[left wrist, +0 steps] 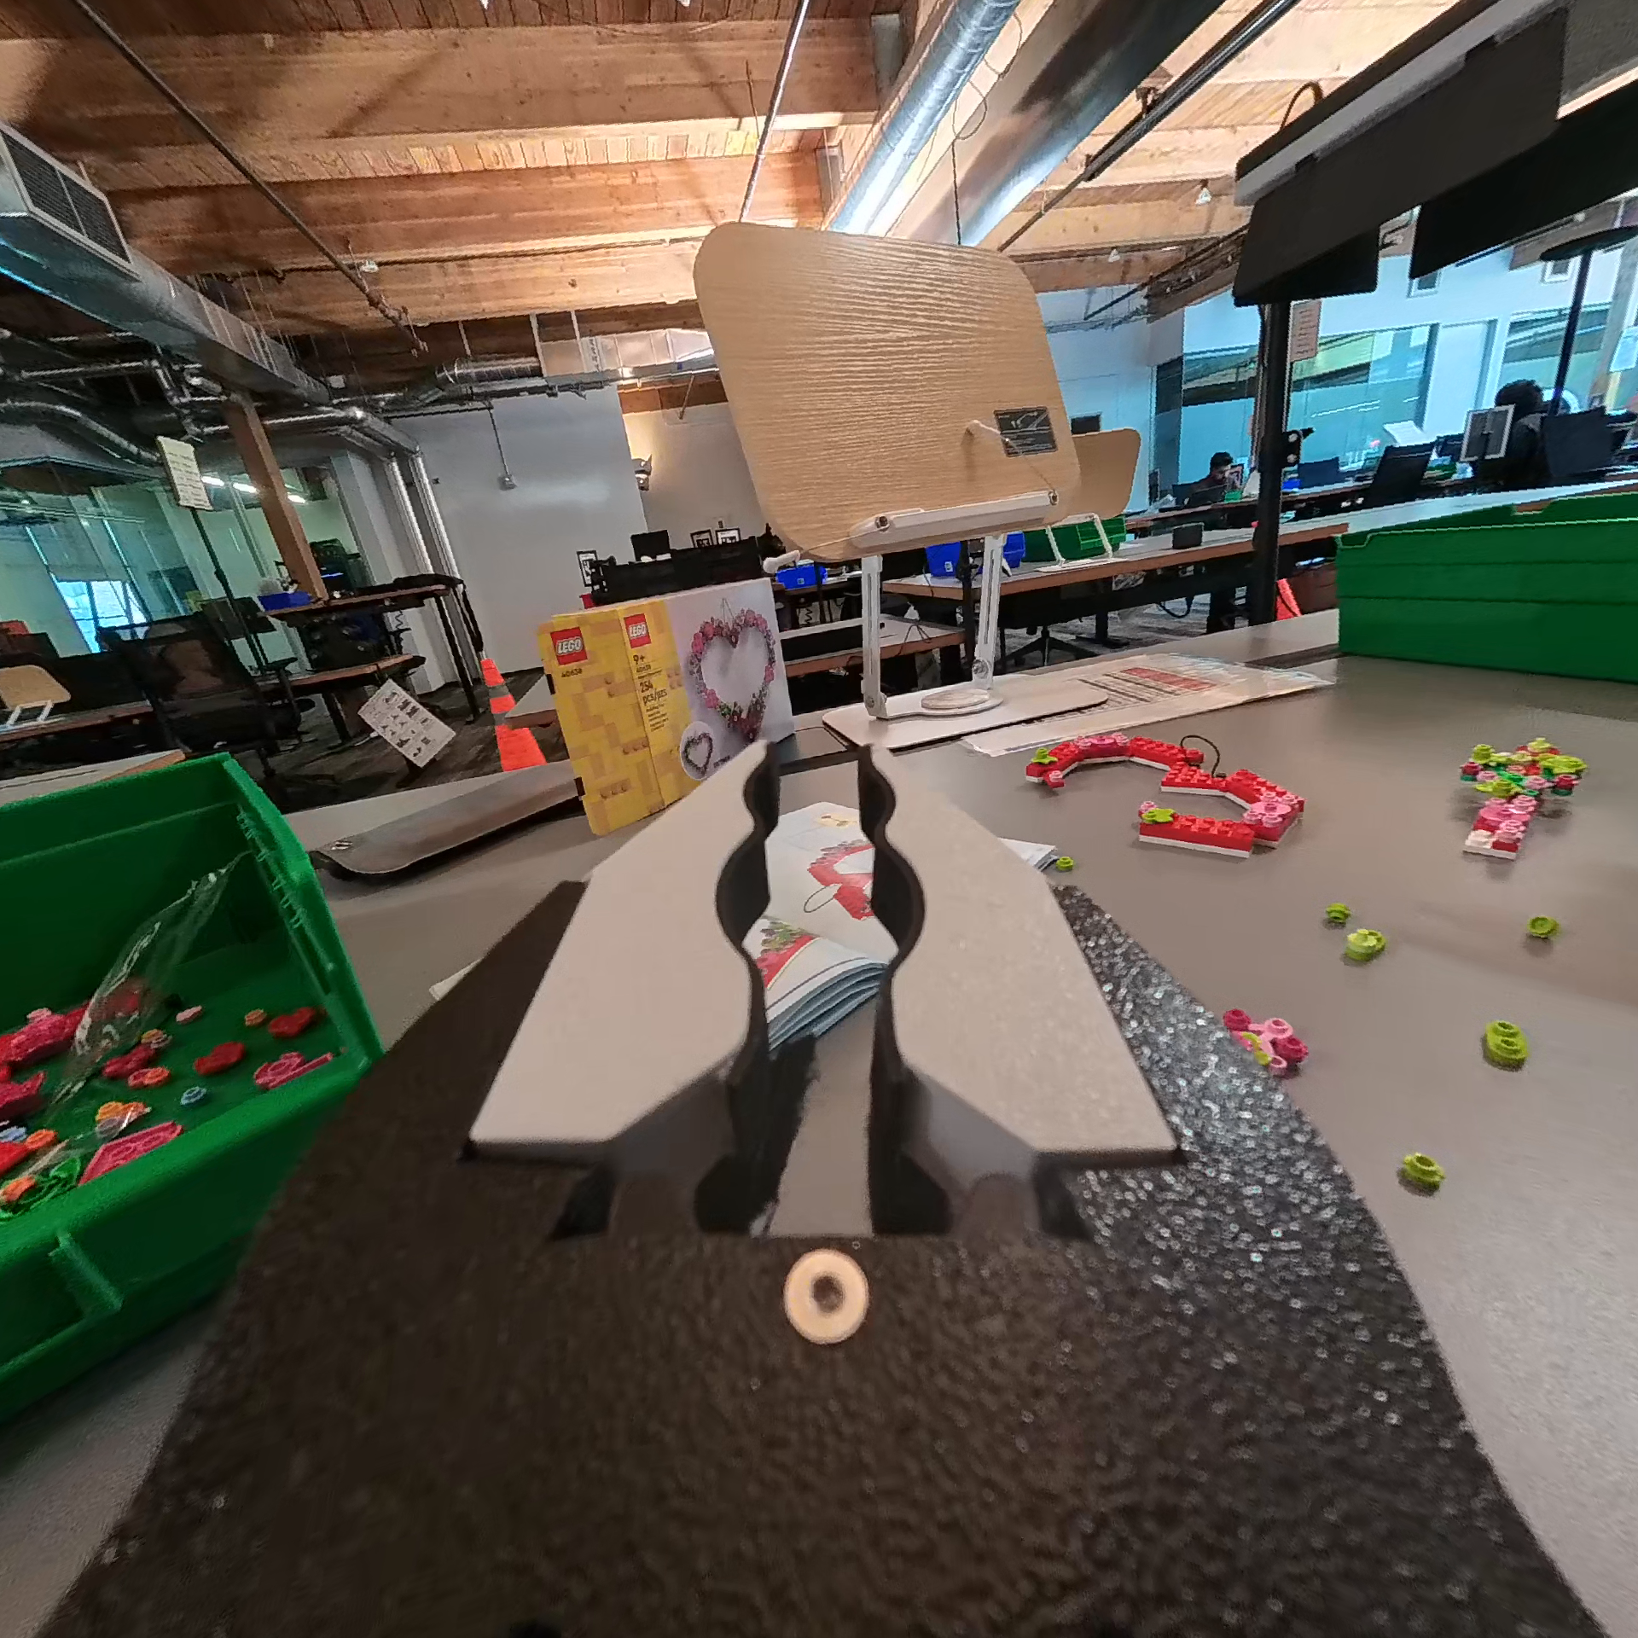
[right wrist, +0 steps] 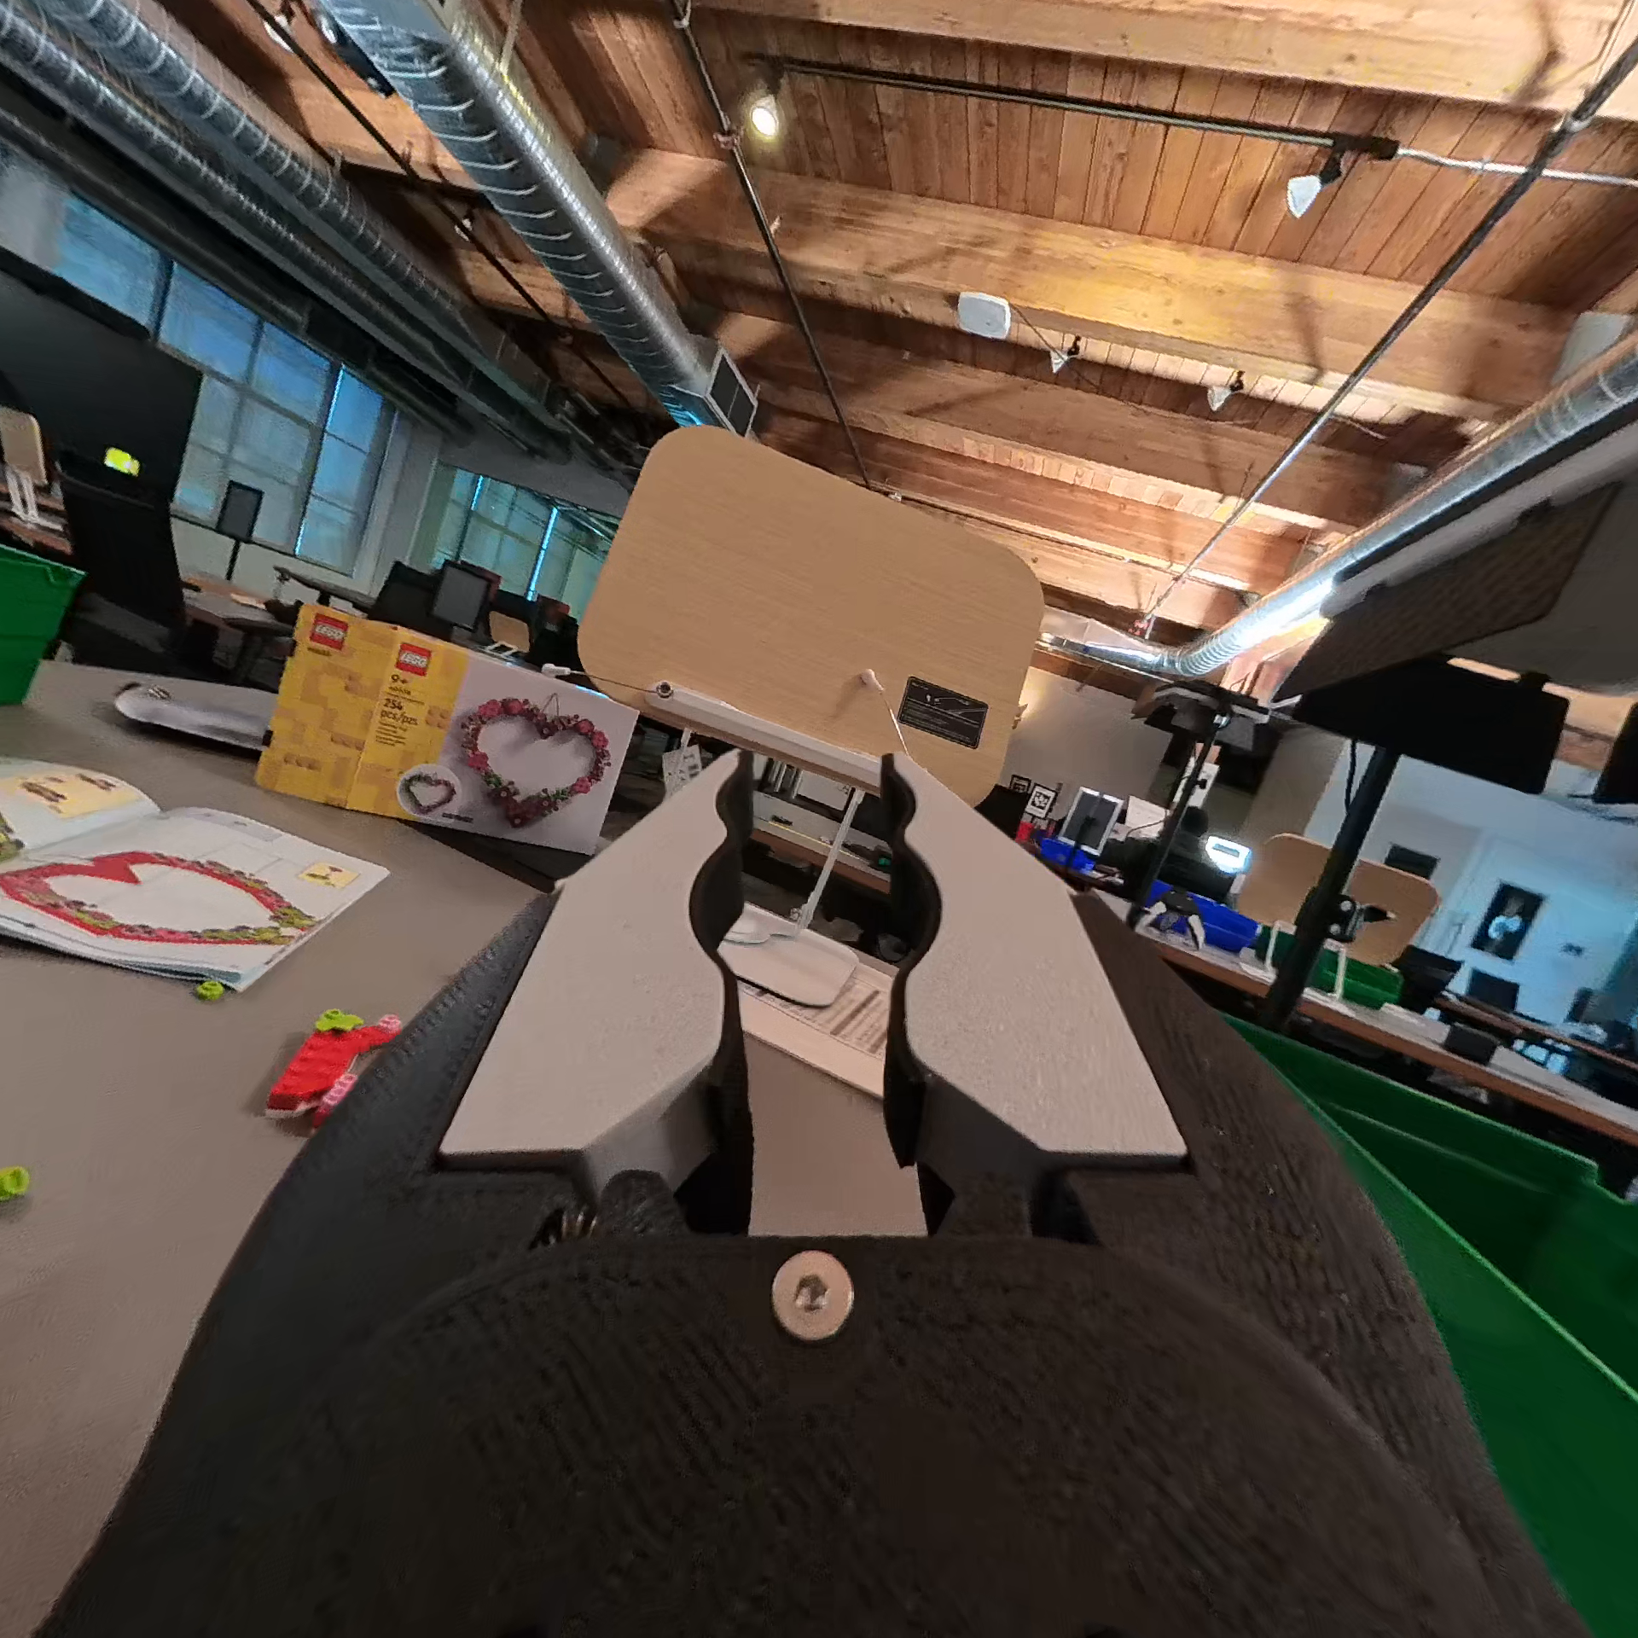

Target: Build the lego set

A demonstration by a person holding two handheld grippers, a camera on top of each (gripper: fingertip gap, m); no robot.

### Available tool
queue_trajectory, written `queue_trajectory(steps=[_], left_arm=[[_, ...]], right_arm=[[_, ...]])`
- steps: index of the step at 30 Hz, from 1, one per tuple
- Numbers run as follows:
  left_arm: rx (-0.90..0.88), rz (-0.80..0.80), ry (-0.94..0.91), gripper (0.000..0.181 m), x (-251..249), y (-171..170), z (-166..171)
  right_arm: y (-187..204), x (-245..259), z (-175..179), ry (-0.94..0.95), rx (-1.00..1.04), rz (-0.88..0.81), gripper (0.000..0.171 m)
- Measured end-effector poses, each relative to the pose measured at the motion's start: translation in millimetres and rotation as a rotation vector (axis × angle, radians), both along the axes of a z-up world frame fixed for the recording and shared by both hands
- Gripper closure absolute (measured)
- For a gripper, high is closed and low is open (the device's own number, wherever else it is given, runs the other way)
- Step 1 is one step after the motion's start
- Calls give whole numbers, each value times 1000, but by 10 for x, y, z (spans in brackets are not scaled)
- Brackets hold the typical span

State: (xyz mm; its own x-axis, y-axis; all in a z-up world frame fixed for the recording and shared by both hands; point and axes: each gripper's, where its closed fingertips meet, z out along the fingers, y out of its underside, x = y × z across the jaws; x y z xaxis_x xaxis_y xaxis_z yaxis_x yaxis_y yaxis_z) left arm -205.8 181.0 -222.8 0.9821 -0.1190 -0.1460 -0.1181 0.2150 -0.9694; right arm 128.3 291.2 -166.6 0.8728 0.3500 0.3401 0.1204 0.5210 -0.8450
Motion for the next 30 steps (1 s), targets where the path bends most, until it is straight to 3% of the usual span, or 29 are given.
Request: queue_trajectory(steps=[22,25,29,30], left_arm=[[-18,-23,6,169,48,3,-19],[-90,-110,-33,181,123,13,-86],[-379,-242,-17,181,168,96,-440],[-444,-253,12,171,153,104,-536]], right_arm=[[-38,-95,-13,-10,-3,24,146],[-55,-117,0,-12,3,29,146],[-57,-124,1,-3,-1,37,146],[-52,-119,-1,0,-5,36,146]])
